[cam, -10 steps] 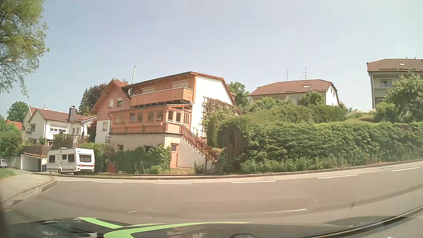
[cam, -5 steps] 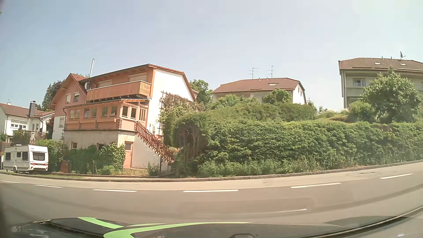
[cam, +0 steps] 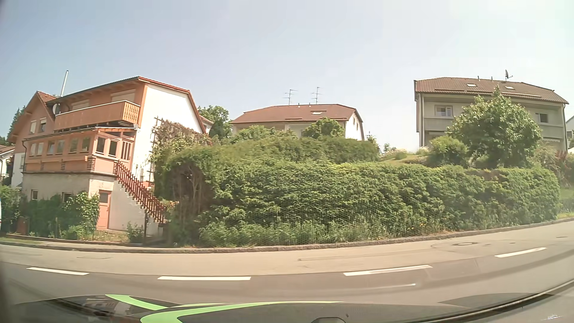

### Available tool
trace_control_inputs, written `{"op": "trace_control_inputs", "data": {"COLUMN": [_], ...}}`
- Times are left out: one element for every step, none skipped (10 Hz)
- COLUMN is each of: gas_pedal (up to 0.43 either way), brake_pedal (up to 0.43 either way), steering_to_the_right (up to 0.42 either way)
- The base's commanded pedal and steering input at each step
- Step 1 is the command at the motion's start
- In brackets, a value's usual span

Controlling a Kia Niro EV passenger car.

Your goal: Follow the waypoints while adhering to traffic rules and regulations

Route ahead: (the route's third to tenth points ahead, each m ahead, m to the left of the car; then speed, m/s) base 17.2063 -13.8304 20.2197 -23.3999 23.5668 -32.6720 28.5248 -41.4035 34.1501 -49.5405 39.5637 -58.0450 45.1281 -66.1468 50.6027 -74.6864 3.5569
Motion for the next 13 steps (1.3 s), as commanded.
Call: {"op": "trace_control_inputs", "data": {"gas_pedal": [0.189,0.197,0.228,0.228,0.248,0.248,0.248,0.248,0.248,0.248,0.248,0.248,0.248], "brake_pedal": [0.0,0.0,0.0,0.0,0.0,0.0,0.0,0.0,0.0,0.0,0.0,0.0,0.0], "steering_to_the_right": [0.401,0.401,0.401,0.401,0.401,0.402,0.402,0.403,0.403,0.404,0.406,0.408,0.408]}}
